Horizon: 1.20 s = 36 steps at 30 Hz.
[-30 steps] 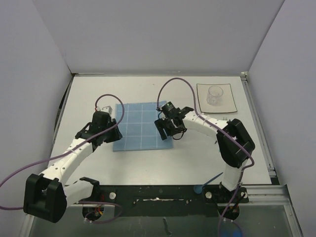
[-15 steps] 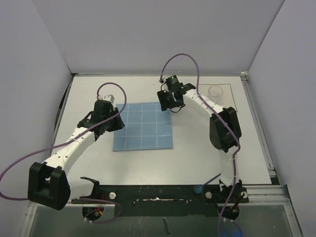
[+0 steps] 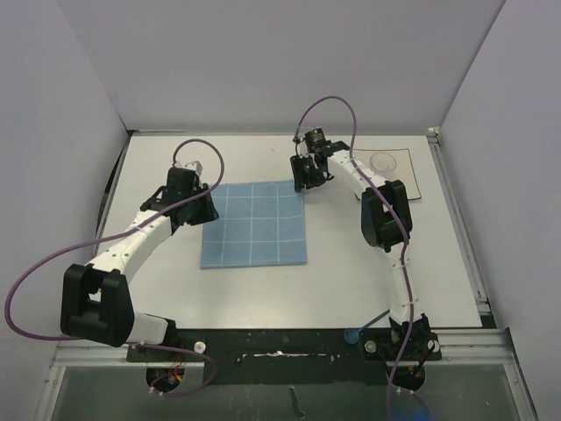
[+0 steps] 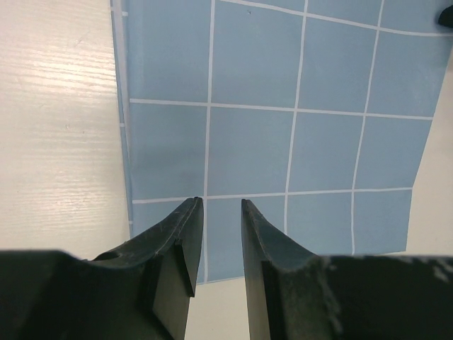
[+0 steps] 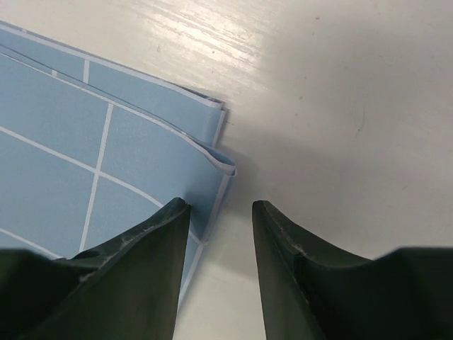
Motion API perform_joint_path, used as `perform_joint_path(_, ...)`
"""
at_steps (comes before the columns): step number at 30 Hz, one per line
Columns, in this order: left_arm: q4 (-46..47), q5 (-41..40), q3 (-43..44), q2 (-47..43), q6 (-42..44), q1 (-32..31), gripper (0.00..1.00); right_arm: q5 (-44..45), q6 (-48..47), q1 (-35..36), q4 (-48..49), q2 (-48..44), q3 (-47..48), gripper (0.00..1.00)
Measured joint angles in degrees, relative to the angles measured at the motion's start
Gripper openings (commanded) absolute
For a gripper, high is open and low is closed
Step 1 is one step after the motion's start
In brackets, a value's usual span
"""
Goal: Set the dinner table for one person
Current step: Adjust the napkin at the center of the board.
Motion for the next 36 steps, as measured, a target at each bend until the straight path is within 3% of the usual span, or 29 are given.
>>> perform_joint_path(6, 0.70, 1.03, 0.13, 1.64, 0.13, 0.44, 0.26, -1.57, 0.17, 0.00, -0.15, 0.44, 0.24, 0.00)
perform_joint_path(29, 2.80, 2.36, -2.14, 1.84, -0.48, 0.44, 0.26, -6.54, 5.40, 0.42, 0.13, 3.28, 13.73, 0.00)
perform_joint_path(30, 2.78, 2.36, -2.14, 1.84, -0.48, 0.44, 0.26, -6.58, 5.53, 0.37, 0.50, 3.82, 12.98, 0.01)
perform_joint_path(32, 2.78, 2.36, -2.14, 1.84, -0.48, 0.44, 0.26, -6.62, 5.68, 0.33, 1.09, 4.26, 11.37, 0.24)
perform_joint_path(36, 2.78, 2.38, -2.14, 1.84, -0.48, 0.44, 0.25, -6.84, 6.14, 0.33, 1.16, 5.60, 9.35, 0.40)
